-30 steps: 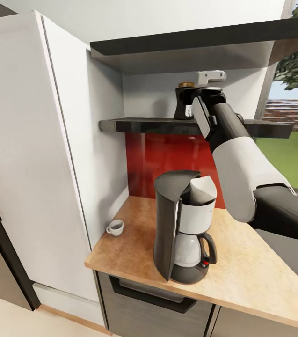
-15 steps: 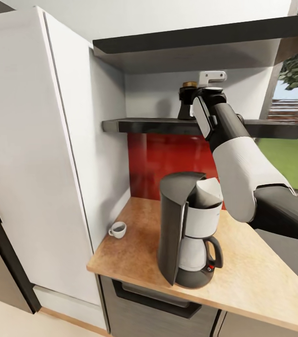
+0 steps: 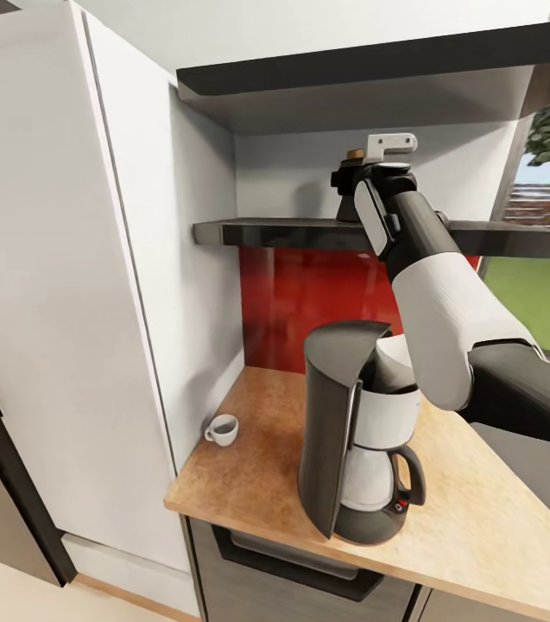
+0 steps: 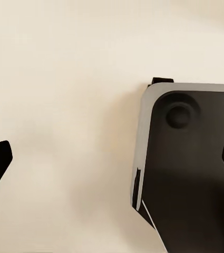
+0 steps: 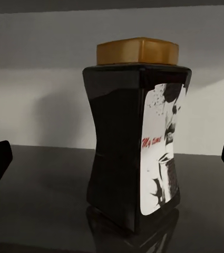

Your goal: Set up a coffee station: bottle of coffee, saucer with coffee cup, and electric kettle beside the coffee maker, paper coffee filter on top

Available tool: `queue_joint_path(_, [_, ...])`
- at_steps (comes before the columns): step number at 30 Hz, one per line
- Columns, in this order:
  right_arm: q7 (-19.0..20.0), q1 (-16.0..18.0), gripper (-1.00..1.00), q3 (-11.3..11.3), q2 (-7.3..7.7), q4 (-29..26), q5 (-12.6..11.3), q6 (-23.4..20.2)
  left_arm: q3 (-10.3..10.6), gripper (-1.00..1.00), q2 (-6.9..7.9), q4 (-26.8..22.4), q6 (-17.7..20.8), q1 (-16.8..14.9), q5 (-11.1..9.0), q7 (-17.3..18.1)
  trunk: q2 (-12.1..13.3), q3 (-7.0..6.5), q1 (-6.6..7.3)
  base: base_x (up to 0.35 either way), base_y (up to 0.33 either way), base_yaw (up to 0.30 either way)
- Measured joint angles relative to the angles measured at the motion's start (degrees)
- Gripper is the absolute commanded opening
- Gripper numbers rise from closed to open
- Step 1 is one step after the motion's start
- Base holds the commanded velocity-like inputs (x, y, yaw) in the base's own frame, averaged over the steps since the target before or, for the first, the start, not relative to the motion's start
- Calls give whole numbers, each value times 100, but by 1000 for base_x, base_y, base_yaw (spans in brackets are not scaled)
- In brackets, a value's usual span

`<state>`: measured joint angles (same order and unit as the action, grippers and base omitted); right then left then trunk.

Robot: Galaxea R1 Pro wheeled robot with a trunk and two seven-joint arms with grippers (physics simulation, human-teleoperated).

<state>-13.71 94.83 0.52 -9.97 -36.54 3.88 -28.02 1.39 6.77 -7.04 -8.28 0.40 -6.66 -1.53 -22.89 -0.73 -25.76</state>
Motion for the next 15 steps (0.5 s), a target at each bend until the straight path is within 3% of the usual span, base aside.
queue_joint_path(15, [0, -41, 100, -1, 0, 63, 2, 1, 0, 100, 7, 8, 7, 1, -10, 0, 0, 0, 0, 89, 0, 0])
